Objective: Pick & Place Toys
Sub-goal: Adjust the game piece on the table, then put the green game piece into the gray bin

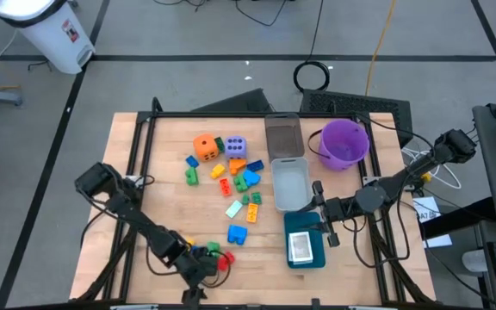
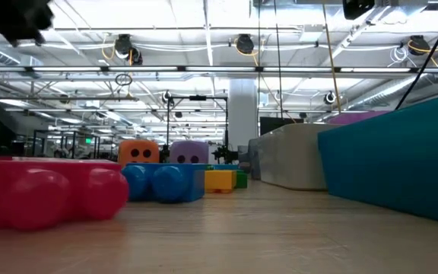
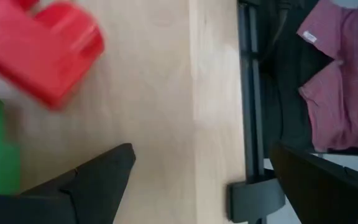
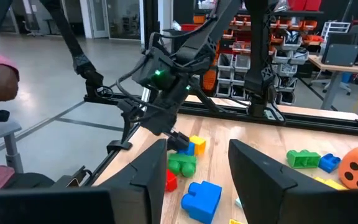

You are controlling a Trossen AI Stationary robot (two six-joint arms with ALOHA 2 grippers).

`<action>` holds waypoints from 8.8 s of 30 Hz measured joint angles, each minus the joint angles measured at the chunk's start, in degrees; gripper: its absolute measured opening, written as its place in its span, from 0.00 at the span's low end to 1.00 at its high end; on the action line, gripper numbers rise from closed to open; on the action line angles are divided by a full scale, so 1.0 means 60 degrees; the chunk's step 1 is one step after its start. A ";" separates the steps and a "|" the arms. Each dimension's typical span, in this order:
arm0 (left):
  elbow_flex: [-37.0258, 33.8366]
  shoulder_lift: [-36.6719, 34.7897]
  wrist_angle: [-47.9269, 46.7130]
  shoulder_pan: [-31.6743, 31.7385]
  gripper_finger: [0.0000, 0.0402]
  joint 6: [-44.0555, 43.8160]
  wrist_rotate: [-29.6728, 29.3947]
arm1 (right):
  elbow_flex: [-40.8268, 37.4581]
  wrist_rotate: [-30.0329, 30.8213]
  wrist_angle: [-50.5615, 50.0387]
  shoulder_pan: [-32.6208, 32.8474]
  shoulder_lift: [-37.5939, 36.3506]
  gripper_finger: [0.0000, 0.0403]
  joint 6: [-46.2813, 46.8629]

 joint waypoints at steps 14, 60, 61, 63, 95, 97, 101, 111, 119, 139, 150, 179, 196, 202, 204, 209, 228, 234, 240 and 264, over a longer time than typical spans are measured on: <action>-0.0077 -0.2952 -0.2491 0.0682 0.97 -0.0037 -0.2237 | -0.0073 0.0018 0.0000 -0.0018 0.0007 0.36 0.0007; -0.0066 -0.0151 0.2062 0.0017 0.97 -0.0695 -0.0767 | -0.0080 -0.0004 0.0000 -0.0005 0.0015 0.36 0.0240; -0.0066 -0.0034 0.2210 0.0023 0.97 -0.0559 -0.0692 | -0.0080 -0.0004 0.0000 -0.0006 0.0015 0.36 0.0244; -0.0062 0.0043 0.2062 0.0093 0.97 -0.0156 -0.0879 | -0.0080 -0.0004 -0.0004 -0.0004 0.0015 0.36 0.0243; -0.0062 -0.1246 -0.3731 0.1571 0.97 -0.1123 -0.4360 | -0.0080 0.0011 -0.0168 -0.0005 0.0018 0.36 0.0280; -0.0062 -0.1108 -0.3667 0.1590 0.97 -0.0912 -0.4272 | -0.0080 0.0011 -0.0164 -0.0005 0.0018 0.36 0.0280; -0.0062 -0.0918 -0.3640 0.1648 0.97 -0.0795 -0.4309 | -0.0080 0.0015 -0.0165 -0.0005 0.0018 0.36 0.0280; -0.0062 -0.0833 -0.3318 0.1889 0.97 0.0126 -0.4204 | -0.0080 0.0025 -0.0157 -0.0005 0.0018 0.36 0.0280; -0.0058 -0.0542 -0.2778 0.1939 0.84 0.0728 -0.4151 | -0.0084 0.0040 -0.0164 -0.0007 0.0015 0.36 0.0262; -0.0058 -0.0459 -0.2733 0.2041 0.54 0.0993 -0.4210 | -0.0084 0.0036 -0.0197 -0.0007 0.0016 0.36 0.0313; -0.0058 -0.0581 -0.2780 0.2106 0.52 0.1037 -0.4175 | -0.0084 0.0036 -0.0200 -0.0007 0.0015 0.36 0.0313; 0.1410 -0.1939 0.0645 0.3434 0.52 1.0273 -0.8189 | -0.0672 0.0042 0.0292 -0.0380 0.0402 0.36 0.0644; 0.1391 -0.1855 0.1146 0.4308 0.52 1.0380 -0.4937 | -0.1726 -0.0018 0.3717 -0.3182 0.2080 0.57 -0.0998; 0.1395 -0.1859 0.1385 0.4661 0.52 1.0301 -0.4587 | -0.0956 -0.0272 0.3365 -0.3779 0.2539 0.79 -0.1016; 0.1395 -0.1859 0.1344 0.4800 0.52 1.0129 -0.4408 | -0.0641 -0.1135 0.2825 -0.4037 0.2644 0.83 -0.1013; 0.1395 -0.1859 0.1335 0.5149 0.52 0.9865 -0.3873 | 0.0036 -0.2779 0.2434 -0.4410 0.3125 0.85 -0.0761; 0.1395 -0.1859 0.1237 0.5425 0.52 0.9054 -0.2923 | 0.0517 -0.2836 0.3377 -0.4503 0.4313 0.61 -0.1209; 0.1395 -0.1859 0.1253 0.5359 0.57 0.9085 -0.2949 | 0.0517 -0.2948 0.3370 -0.4495 0.4313 0.42 -0.0943; 0.1395 -0.1948 0.1304 0.5352 0.63 0.8367 -0.2910 | 0.0514 -0.3170 0.3297 -0.4503 0.4222 0.37 -0.1016; 0.1307 -0.3644 0.1231 0.5561 0.63 0.8880 -0.2364 | 0.0388 -0.0148 -0.3536 -0.4131 0.0947 0.36 -0.0306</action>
